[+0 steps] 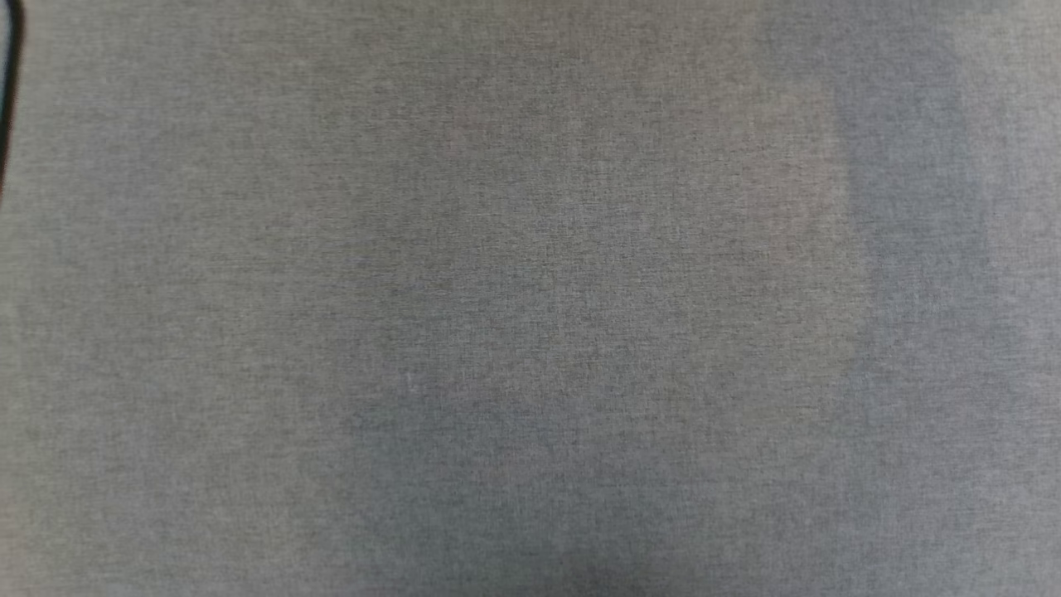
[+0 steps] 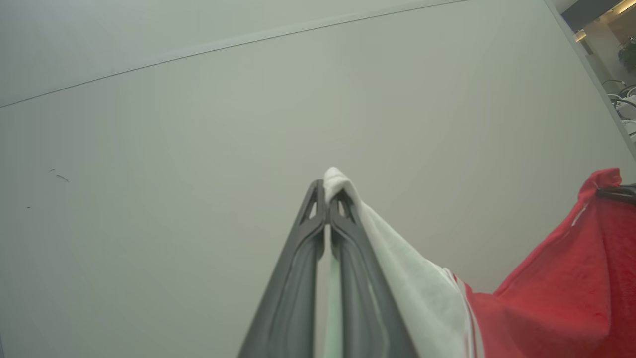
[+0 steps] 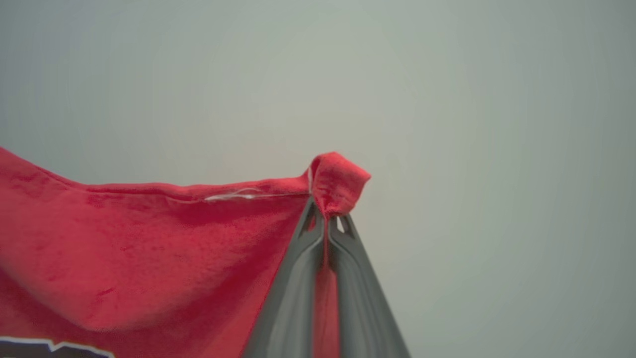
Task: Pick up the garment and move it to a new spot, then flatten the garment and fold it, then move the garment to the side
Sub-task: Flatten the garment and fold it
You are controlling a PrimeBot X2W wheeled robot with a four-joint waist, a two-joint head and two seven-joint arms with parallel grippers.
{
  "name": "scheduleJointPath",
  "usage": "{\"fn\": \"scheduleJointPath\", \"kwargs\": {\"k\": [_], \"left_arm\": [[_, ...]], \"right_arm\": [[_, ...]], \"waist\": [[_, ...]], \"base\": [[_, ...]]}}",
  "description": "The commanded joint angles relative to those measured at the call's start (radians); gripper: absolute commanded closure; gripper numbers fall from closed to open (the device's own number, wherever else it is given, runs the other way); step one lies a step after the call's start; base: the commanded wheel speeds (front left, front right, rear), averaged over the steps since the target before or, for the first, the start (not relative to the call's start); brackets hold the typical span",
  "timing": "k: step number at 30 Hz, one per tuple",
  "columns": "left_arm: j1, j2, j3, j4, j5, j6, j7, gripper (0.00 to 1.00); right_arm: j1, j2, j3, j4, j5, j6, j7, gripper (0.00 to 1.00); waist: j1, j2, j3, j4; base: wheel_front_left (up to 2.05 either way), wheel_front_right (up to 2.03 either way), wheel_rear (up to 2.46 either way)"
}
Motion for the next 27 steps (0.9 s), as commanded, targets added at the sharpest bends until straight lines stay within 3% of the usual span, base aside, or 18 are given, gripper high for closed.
{"fn": "scheduleJointPath", "kwargs": {"k": [1, 13, 27], "left_arm": [[-0.031, 0.003, 0.006, 0.005, 0.001, 0.002, 0.008, 1.00], [-0.029, 0.013, -0.013, 0.146, -0.043, 0.001, -0.028, 1.00], [0.220, 0.016, -0.026, 0.342, -0.125, -0.002, -0.196, 1.00]], "right_arm": [[-0.037, 0.007, 0.011, 0.028, -0.011, -0.001, -0.022, 1.00], [-0.123, 0.076, 0.152, 0.265, -0.006, -0.001, -0.128, 1.00], [0.094, 0.139, 0.232, 0.395, 0.123, -0.001, -0.248, 1.00]], "waist": [[-0.0002, 0.0000, 0.019, -0.015], [-0.0002, 0.0000, 0.114, -0.007], [-0.0002, 0.0000, 0.099, 0.023]], "base": [[0.00, 0.00, 0.00], [0.00, 0.00, 0.00], [0.00, 0.00, 0.00]]}}
